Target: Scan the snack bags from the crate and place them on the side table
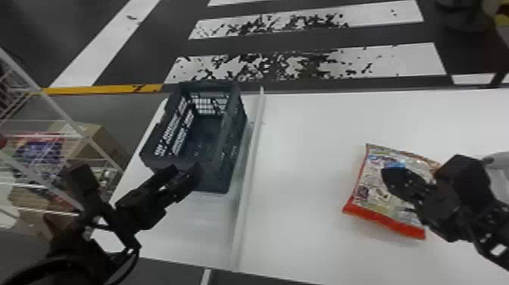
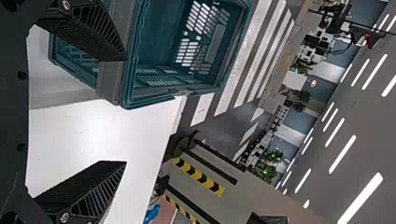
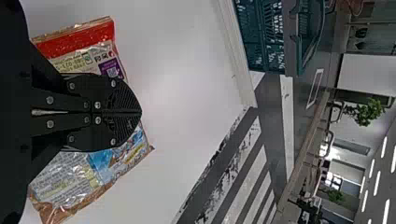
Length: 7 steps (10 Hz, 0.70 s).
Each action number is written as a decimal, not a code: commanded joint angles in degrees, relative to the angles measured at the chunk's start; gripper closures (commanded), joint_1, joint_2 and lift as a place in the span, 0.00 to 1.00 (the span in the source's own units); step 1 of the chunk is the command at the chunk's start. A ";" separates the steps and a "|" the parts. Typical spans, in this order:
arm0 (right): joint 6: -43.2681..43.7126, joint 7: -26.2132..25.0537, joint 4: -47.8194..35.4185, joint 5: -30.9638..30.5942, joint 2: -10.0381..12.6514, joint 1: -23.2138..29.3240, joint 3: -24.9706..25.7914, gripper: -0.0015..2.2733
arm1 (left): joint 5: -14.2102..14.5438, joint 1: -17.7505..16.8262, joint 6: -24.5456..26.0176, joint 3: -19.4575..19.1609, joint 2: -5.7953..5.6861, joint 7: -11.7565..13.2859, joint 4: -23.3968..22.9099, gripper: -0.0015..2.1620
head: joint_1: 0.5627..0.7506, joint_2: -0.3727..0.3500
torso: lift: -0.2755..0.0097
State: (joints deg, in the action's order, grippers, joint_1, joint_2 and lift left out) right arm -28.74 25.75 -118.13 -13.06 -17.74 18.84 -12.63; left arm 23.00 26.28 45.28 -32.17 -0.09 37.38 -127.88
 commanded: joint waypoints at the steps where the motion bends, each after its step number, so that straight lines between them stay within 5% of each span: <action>1: -0.76 0.00 1.24 -0.39 0.51 -0.99 -2.93 0.89 | -0.07 0.00 0.03 0.00 0.24 0.07 0.00 0.04 | 0.70 0.88 | 0.64; 7: -1.64 -0.09 9.85 -4.70 3.50 -6.36 -10.66 0.89 | -0.15 -0.52 0.03 0.35 0.24 -0.02 0.44 0.04 | 0.70 1.00 | 0.64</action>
State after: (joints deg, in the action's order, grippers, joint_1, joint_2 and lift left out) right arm -30.28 25.66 -109.17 -17.34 -14.49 12.99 -22.67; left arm 22.85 25.87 45.31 -31.88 -0.09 37.41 -127.52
